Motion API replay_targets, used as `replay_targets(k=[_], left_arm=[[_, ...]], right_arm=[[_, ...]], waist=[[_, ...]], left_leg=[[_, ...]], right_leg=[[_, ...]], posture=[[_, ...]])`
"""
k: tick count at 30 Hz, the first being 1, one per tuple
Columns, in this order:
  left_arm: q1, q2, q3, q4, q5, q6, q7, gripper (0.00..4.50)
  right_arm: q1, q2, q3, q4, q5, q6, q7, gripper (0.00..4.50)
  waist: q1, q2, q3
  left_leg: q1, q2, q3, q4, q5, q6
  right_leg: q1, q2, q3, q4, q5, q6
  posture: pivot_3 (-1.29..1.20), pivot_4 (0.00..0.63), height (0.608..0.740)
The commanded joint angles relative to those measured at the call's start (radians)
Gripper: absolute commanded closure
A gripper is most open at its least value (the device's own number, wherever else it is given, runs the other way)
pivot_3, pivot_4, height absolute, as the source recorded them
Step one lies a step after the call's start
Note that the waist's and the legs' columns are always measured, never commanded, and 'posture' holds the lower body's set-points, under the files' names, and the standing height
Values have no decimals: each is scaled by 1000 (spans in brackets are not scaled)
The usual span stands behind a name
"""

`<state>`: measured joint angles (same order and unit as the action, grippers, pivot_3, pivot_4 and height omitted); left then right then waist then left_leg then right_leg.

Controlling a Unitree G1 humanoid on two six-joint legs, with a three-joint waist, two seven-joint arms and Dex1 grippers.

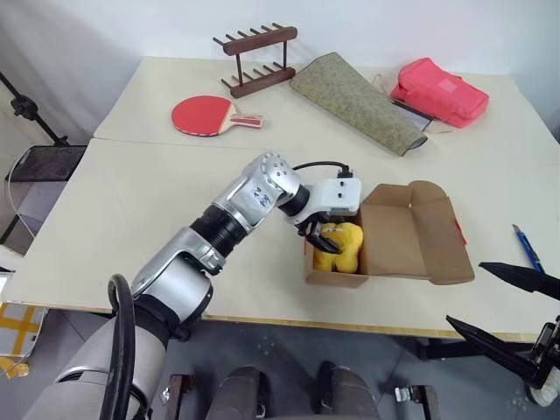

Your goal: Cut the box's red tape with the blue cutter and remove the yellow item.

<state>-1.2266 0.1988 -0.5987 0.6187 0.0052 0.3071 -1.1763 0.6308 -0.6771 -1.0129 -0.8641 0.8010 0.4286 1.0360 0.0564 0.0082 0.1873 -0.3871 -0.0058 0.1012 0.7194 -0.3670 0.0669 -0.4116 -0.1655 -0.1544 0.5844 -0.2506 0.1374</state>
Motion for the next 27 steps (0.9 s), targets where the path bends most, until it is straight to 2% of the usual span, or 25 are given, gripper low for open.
replay_targets(k=[1, 7, 9, 13, 15, 16, 18, 21, 23, 26, 27], left_arm=[[-37, -1, 82, 43, -4, -46, 3, 2315], [-7, 8, 365, 36, -209, 8, -7, 3983], [33, 28, 494, 8, -291, -51, 9, 4470], [126, 91, 712, -57, -397, -40, 143, 4470], [289, 225, 791, -87, -350, -100, 202, 4470], [379, 293, 808, -104, -306, -138, 224, 4470], [511, 377, 817, -144, -264, -186, 245, 4470], [732, 481, 856, -240, -228, -227, 279, 4470], [807, 496, 892, -283, -256, -194, 309, 4470], [842, 487, 903, -317, -299, -140, 321, 4470], [845, 484, 894, -316, -293, -137, 326, 3954]], right_arm=[[3, 9, 7, -17, 15, -30, -30, 0], [-108, -40, 137, 9, 41, -25, -90, 0], [-181, -61, 205, 28, 54, -19, -115, 0], [-326, -81, 340, 73, 62, -18, -151, 0], [-455, -79, 476, 114, 30, -36, -150, 0], [-507, -76, 535, 133, 18, -39, -144, 0], [-569, -69, 606, 166, -7, -52, -128, 0], [-616, -72, 701, 226, -65, -86, -75, 0], [-642, -63, 750, 271, -103, -119, -50, 0], [-665, -48, 779, 318, -138, -159, -35, 0], [-664, -48, 780, 332, -145, -168, -29, 0]], waist=[[-3, 0, 0], [-9, 0, 0], [-10, 0, 0], [-17, 0, 0], [-32, 0, 0], [-54, 0, 0], [-71, 0, 0], [-58, -3, 1], [-36, -5, 1], [-23, -5, 0], [-23, -5, 0]], left_leg=[[0, 0, 0, 0, 0, 0], [0, 0, 0, 1, 0, 0], [0, 0, 0, 1, 0, 0], [1, 1, -1, 2, 1, -1], [2, 0, -1, 2, 1, -1], [3, 0, -1, 1, 1, -1], [16, 0, 7, -8, 1, -2], [17, 1, 5, -10, 1, -4], [15, 0, 2, -8, 1, -4], [14, -1, -5, -2, -3, -4], [14, -2, -6, -2, -3, -3]], right_leg=[[0, 0, 0, 0, 0, 0], [-1, 0, 0, 2, 0, 0], [0, 0, 0, 2, 0, 0], [0, 0, 0, 4, 0, 0], [0, 0, -1, 5, 0, 0], [1, 0, 0, 5, 0, 0], [4, 0, 4, 6, 0, -1], [3, 1, 3, 8, 0, -1], [4, 0, 2, 8, 0, -1], [9, -1, 3, 6, 0, -1], [10, -2, 3, 6, 0, -1]], posture=[[0, 150, 740], [0, 150, 740], [0, 150, 740], [0, 150, 740], [0, 150, 740], [0, 150, 740], [0, 150, 740], [0, 150, 740], [0, 150, 740], [0, 150, 740], [0, 150, 740]])
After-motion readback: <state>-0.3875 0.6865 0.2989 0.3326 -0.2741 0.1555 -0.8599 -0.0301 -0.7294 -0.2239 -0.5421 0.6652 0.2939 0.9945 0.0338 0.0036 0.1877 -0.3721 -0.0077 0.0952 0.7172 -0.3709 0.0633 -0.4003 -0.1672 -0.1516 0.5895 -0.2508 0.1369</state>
